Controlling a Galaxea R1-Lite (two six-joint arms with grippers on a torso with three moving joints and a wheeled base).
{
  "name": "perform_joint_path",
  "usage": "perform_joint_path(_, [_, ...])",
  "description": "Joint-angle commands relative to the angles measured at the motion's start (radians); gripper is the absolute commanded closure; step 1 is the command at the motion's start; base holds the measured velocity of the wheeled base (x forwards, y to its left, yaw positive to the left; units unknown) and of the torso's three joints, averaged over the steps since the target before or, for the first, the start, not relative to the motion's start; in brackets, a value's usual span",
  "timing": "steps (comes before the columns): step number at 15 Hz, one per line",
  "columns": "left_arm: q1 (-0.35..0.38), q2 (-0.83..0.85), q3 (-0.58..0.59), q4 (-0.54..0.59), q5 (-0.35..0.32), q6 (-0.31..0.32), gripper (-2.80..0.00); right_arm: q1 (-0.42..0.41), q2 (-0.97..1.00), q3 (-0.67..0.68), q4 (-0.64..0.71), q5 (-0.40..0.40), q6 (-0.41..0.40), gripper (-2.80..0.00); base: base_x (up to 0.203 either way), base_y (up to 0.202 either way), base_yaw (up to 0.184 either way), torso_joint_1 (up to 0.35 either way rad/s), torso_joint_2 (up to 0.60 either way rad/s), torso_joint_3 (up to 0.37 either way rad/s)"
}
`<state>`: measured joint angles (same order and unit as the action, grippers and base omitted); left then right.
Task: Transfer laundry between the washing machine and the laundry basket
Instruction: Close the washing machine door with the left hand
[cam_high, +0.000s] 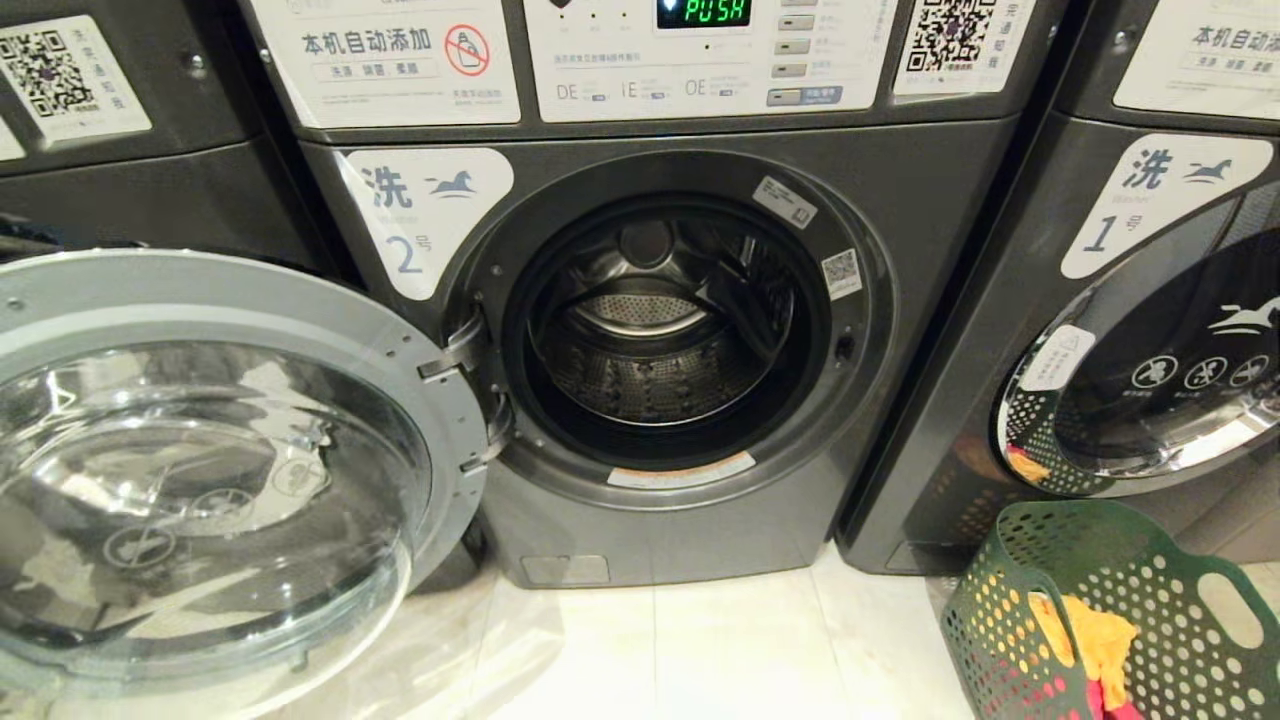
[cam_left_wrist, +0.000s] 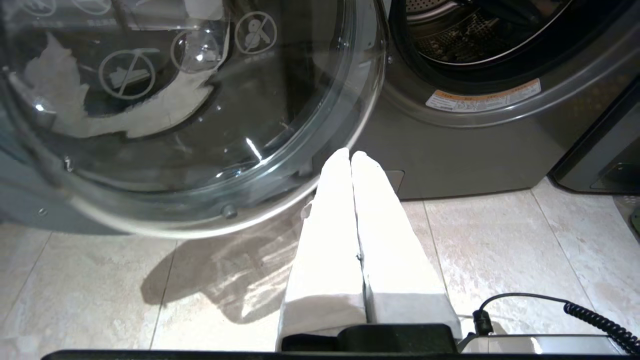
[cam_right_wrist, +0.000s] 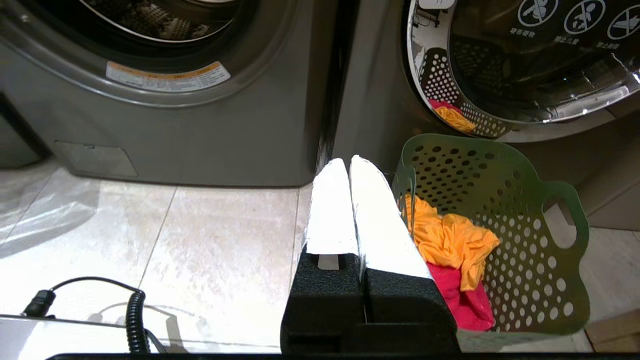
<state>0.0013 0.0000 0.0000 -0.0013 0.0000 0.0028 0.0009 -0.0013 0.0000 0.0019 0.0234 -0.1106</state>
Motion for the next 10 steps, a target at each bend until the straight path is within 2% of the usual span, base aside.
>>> perform_joint_path(1, [0.0,0.0,0.0,0.0,0.0,0.0,0.0,-0.001,0.001,0.0,0.0,0.001,0.0,0.0,-0.172,0.0,0.004,0.002,0.01,0.002])
perform_joint_path(7, [0.0,0.0,0.0,0.0,0.0,0.0,0.0,-0.001,0.001,0.0,-0.002,0.001,0.006,0.0,-0.146,0.0,-0.001,-0.001,0.0,0.002])
perform_joint_path(10, [0.0,0.0,0.0,0.0,0.0,0.002,0.0,-0.001,0.001,0.0,-0.002,0.001,0.006,0.0,0.0,0.0,0.0,0.0,0.0,0.0])
